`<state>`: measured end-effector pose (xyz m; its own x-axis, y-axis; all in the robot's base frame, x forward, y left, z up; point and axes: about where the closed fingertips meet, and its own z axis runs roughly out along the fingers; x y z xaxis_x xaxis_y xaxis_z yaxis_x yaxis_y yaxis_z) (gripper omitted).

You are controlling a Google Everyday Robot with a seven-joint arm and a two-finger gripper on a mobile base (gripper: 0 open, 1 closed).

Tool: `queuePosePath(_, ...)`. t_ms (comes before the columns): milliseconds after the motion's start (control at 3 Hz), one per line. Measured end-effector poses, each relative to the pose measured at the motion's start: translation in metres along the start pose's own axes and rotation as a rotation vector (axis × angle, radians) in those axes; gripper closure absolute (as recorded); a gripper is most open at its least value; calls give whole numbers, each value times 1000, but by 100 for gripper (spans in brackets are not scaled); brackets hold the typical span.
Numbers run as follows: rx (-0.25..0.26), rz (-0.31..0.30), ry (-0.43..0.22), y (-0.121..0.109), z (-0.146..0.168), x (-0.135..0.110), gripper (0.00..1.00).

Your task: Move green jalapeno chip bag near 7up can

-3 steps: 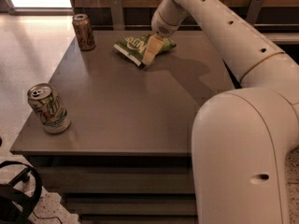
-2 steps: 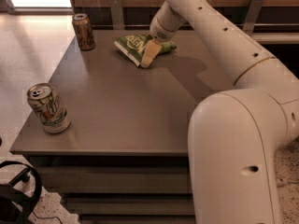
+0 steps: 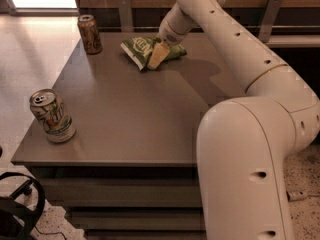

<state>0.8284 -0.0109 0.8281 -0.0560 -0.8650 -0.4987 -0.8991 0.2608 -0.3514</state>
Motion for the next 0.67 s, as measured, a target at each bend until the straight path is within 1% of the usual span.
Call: queuePosePath(667, -1, 0, 0, -2, -5, -3, 89)
